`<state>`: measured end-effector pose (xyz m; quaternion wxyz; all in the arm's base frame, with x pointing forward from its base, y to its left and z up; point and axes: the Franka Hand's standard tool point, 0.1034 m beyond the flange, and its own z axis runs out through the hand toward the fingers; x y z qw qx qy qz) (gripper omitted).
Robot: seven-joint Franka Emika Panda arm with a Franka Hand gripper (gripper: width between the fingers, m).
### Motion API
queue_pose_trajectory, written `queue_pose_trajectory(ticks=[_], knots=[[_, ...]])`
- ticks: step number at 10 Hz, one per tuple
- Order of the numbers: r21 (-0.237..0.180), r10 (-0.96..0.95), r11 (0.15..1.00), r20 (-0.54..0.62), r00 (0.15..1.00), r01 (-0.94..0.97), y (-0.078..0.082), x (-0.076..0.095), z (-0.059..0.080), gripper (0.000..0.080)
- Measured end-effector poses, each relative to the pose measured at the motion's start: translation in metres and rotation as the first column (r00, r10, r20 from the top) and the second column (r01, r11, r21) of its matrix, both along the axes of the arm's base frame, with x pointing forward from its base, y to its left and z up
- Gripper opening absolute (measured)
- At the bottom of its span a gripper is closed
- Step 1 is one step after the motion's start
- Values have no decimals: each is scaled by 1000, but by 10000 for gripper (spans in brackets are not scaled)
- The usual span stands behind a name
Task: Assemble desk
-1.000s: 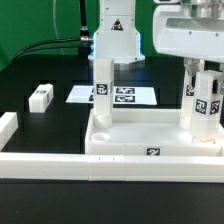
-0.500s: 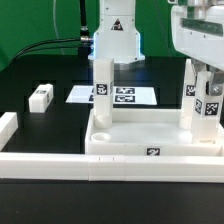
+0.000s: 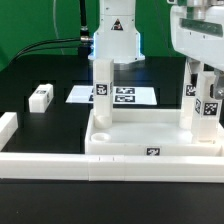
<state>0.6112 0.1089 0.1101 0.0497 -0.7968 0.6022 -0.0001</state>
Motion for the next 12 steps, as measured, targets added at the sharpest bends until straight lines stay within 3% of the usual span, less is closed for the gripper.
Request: queue_pose_trajectory(ticks=[3, 5, 10, 11, 12], knots=[[-24, 284, 959, 23, 959, -283, 1, 2, 2, 648], [-46, 467, 884, 29, 884, -466, 1, 2, 2, 648], [-92, 787, 615, 19, 616, -783, 6, 1, 1, 648], [-109, 858, 511, 6, 514, -852, 7, 1, 1, 648], [-112, 866, 498, 5, 500, -860, 7, 1, 1, 648]])
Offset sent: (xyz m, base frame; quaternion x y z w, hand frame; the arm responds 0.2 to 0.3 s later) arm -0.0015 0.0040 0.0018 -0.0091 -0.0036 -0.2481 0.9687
